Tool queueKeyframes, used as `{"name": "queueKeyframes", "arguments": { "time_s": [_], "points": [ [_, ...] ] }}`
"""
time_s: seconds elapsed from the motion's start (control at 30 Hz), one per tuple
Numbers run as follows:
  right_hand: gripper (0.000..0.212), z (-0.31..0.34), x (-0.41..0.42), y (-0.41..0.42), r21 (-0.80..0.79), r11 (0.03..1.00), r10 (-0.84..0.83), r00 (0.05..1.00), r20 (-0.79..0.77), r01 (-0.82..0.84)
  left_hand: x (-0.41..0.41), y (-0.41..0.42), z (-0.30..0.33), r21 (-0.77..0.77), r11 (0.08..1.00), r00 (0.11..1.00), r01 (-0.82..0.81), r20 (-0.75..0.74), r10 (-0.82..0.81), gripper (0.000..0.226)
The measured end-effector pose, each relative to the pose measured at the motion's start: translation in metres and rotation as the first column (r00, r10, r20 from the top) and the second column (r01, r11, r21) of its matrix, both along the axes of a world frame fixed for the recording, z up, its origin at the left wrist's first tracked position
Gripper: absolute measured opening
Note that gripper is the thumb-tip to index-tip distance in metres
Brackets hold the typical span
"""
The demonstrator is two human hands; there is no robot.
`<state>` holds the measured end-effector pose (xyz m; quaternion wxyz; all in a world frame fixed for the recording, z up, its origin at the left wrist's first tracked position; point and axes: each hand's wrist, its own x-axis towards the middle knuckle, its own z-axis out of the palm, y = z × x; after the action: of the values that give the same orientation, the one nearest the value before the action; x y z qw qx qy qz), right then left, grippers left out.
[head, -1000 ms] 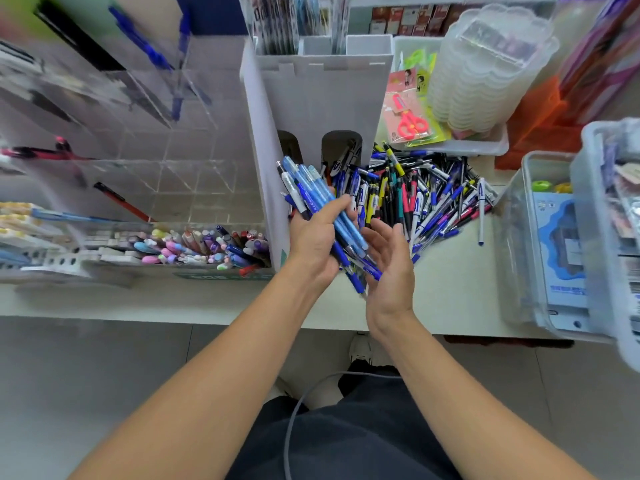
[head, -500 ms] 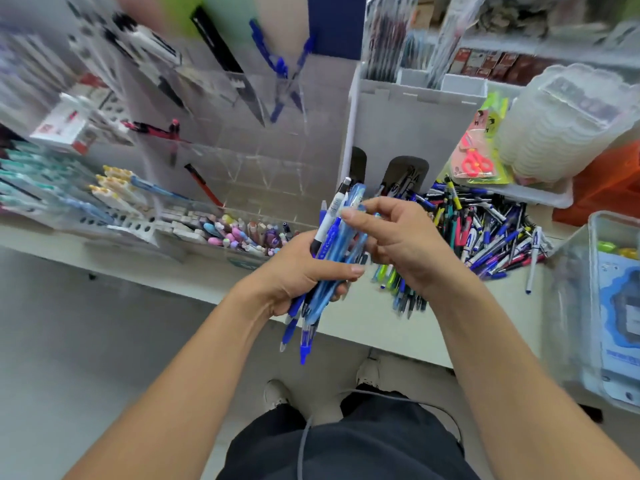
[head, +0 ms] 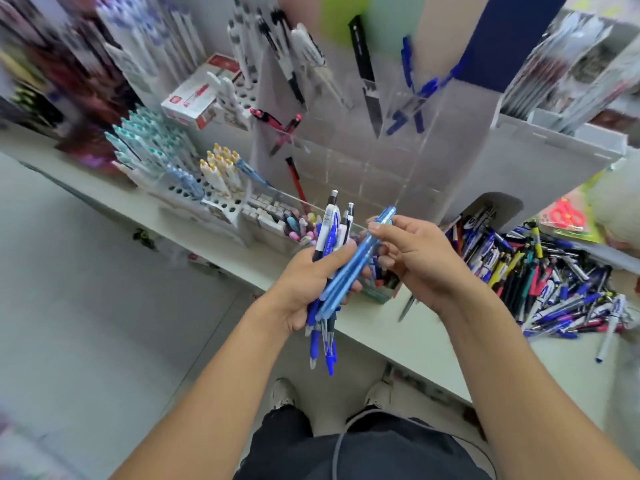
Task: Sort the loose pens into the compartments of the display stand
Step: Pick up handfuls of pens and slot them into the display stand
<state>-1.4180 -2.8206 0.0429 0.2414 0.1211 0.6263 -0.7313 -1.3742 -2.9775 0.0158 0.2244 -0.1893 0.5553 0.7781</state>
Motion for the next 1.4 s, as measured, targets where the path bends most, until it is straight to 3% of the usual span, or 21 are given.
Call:
{"name": "queueKeyframes", "arguments": {
  "time_s": [0.13,0.43,0.57,0.63,0.7,0.77,0.83,0.97,1.1,1.23,1.33,1.4],
  "points": [
    [0.008,0.001,-0.011,-0.012,-0.005,0.998,0.057,0.998,0.031,-0.057,-0.004,-0.023,-0.007,-0.036,0.995,0.995,-0.096,0.017,0.096,0.010],
    [0.014,0.001,-0.027,-0.034,-0.077,0.995,0.056,0.998,-0.003,-0.056,-0.016,-0.054,-0.006,-0.002,0.986,0.986,-0.166,0.006,0.166,0.004],
    [0.014,0.007,-0.036,-0.041,-0.096,0.995,-0.014,0.998,-0.056,0.009,-0.024,-0.066,-0.014,-0.040,0.943,0.943,-0.330,0.041,0.331,0.007],
    [0.017,0.018,-0.047,-0.044,-0.049,0.996,-0.076,0.977,-0.198,0.068,-0.024,-0.079,-0.018,0.043,0.912,0.912,-0.407,0.080,0.403,0.004],
    [0.020,0.029,-0.062,-0.055,0.112,0.988,-0.042,0.887,-0.460,0.105,-0.022,-0.092,-0.020,0.156,0.890,0.902,-0.429,0.127,0.412,0.008],
    [0.017,0.029,-0.077,-0.080,0.282,0.951,0.097,0.736,-0.669,0.130,-0.017,-0.102,-0.020,0.229,0.885,0.912,-0.406,0.159,0.378,0.014],
    [0.015,0.020,-0.090,-0.112,0.441,0.888,0.271,0.627,-0.730,0.129,-0.014,-0.109,-0.020,0.268,0.889,0.927,-0.372,0.163,0.338,0.016],
    [0.021,-0.008,-0.108,-0.155,0.737,0.676,0.616,0.541,-0.573,0.010,-0.007,-0.117,-0.015,0.325,0.883,0.940,-0.339,0.147,0.307,0.015],
    [0.024,-0.019,-0.120,-0.164,0.862,0.506,0.718,0.573,-0.395,-0.041,-0.001,-0.124,-0.013,0.330,0.879,0.939,-0.344,0.131,0.319,0.010],
    [0.035,-0.018,-0.127,-0.162,0.885,0.463,0.726,0.591,-0.352,-0.042,0.004,-0.129,-0.015,0.307,0.878,0.930,-0.368,0.127,0.345,0.026],
    [0.017,-0.016,-0.131,-0.162,0.901,0.432,0.731,0.574,-0.368,0.027,0.006,-0.132,-0.016,0.316,0.877,0.932,-0.362,0.112,0.345,0.033],
    [0.017,-0.015,-0.131,-0.167,0.918,0.394,0.747,0.568,-0.346,0.042,0.008,-0.132,-0.016,0.314,0.878,0.932,-0.361,0.112,0.344,0.033]
  ]
}}
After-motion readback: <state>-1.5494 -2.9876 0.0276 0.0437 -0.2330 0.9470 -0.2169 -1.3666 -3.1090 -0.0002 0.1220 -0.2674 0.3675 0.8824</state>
